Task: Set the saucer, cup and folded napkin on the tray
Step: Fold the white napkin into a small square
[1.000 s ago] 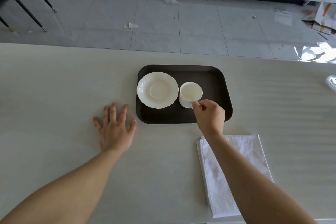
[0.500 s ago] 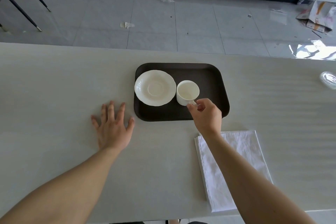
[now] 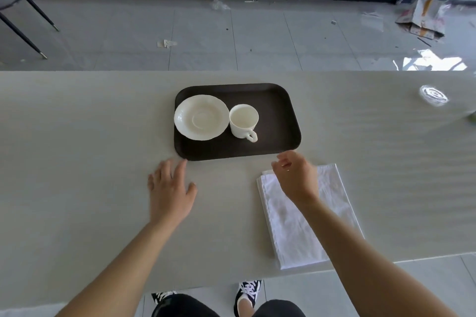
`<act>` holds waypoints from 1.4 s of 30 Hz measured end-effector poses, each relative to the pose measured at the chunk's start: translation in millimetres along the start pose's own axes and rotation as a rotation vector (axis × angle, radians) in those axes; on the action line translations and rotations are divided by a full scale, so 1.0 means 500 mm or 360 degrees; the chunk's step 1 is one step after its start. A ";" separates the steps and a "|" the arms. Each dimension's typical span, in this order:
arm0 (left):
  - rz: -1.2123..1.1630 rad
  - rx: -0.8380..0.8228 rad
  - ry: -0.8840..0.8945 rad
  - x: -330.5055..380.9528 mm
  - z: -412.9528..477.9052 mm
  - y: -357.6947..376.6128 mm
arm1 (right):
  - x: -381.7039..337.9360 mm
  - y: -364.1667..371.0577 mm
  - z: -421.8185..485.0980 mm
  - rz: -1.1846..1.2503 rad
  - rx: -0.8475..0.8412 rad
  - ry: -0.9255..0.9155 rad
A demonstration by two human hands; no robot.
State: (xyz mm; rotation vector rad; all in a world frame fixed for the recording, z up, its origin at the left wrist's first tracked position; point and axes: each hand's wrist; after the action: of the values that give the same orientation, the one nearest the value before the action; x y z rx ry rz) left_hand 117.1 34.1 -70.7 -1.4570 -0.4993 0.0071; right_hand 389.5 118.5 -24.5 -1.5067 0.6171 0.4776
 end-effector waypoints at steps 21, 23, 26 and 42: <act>0.0164 -0.0654 0.1240 0.300 -0.211 0.074 | 0.249 -0.161 -0.117 -0.0657 -0.0051 -0.0237; 0.0246 -0.0773 0.1251 0.299 -0.217 0.076 | 0.262 -0.168 -0.124 -0.0707 -0.0118 -0.0296; 0.0317 -0.0851 0.1243 0.300 -0.220 0.070 | 0.269 -0.179 -0.133 -0.0714 -0.0194 -0.0388; 0.0185 -0.0659 0.1282 0.282 -0.241 0.063 | 0.336 -0.232 -0.186 -0.0457 -0.0186 -0.0070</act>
State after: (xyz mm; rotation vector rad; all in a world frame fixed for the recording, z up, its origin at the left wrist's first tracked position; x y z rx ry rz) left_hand 292.6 -32.7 -59.0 -1.7354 0.2621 -0.5984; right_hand 584.5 8.9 -40.0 -1.6600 0.3346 0.3283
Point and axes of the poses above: each hand's wrist, its own z-axis towards the middle knuckle, its own y-axis out of the palm, x = y × z, and after that the axes turned 3 degrees about x, right-handed
